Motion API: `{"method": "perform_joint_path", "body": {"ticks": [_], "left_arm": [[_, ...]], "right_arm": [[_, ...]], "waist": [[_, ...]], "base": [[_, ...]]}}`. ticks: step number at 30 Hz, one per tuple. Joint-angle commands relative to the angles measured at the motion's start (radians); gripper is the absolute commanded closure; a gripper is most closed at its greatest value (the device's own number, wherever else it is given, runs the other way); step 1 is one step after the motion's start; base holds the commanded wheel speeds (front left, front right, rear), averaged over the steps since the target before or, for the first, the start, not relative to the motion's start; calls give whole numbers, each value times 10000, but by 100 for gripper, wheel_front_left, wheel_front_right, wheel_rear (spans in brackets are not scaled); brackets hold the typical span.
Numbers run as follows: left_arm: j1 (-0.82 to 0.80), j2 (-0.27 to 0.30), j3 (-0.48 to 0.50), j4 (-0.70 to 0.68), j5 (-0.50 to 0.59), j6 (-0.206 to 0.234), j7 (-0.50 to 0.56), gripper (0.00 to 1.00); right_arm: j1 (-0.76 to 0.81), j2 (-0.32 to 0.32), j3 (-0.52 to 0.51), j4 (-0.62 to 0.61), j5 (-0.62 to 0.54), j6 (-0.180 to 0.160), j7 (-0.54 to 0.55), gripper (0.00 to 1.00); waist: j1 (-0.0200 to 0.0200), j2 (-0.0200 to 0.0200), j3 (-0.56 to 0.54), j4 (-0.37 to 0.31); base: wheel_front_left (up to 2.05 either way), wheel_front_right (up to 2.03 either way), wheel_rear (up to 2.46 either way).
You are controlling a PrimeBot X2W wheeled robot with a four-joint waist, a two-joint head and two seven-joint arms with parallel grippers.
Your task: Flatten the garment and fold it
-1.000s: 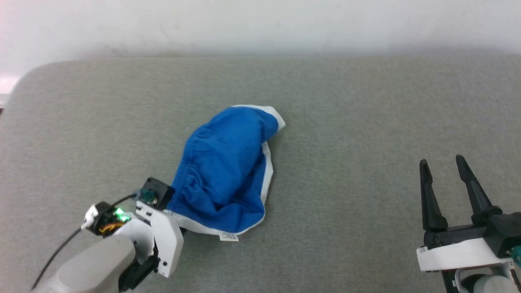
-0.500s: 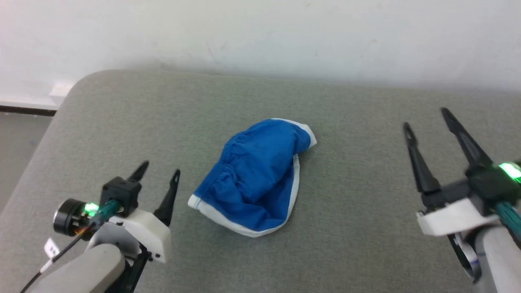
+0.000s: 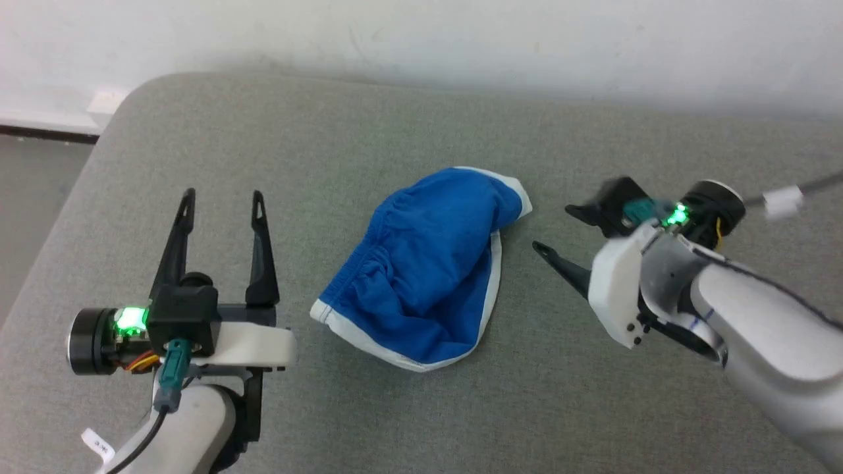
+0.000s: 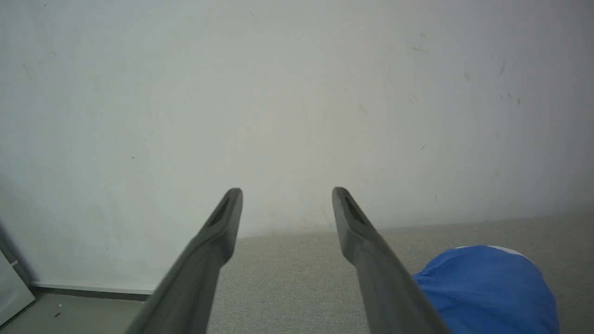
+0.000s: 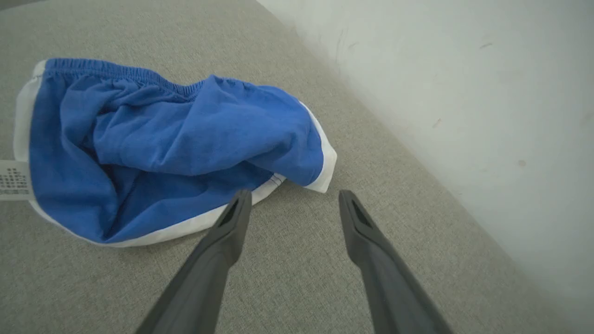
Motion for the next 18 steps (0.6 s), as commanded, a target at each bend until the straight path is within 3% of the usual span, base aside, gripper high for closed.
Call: {"method": "perform_joint_path", "body": {"ticks": [1,5,9,18], "left_arm": [[218,-208,259,-33,245,-32,-45,0],[537,-1037,1080,-39,924,-439,-46,0],[601,-1851,1639,64,1500,-997,-46,0],[521,-3304,2674,409,2456,-2259,-47,0]], "right_arm": [[-403,-41,334,97,571,-19,559,0],[-1786,-146,1613,451,2129,-19,2632,0],[-2643,13,2226,1051,3234,-19,3735,0],[-2983,746,3077,2727,4311,-19,3765,0]], "waist": [[-1,-1,441,156],[-1,-1,975,448],[-1,-1,1463,818],[-1,-1,2190,1444]], "base": [[0,0,0],[0,0,0],[0,0,0],[0,0,0]]}}
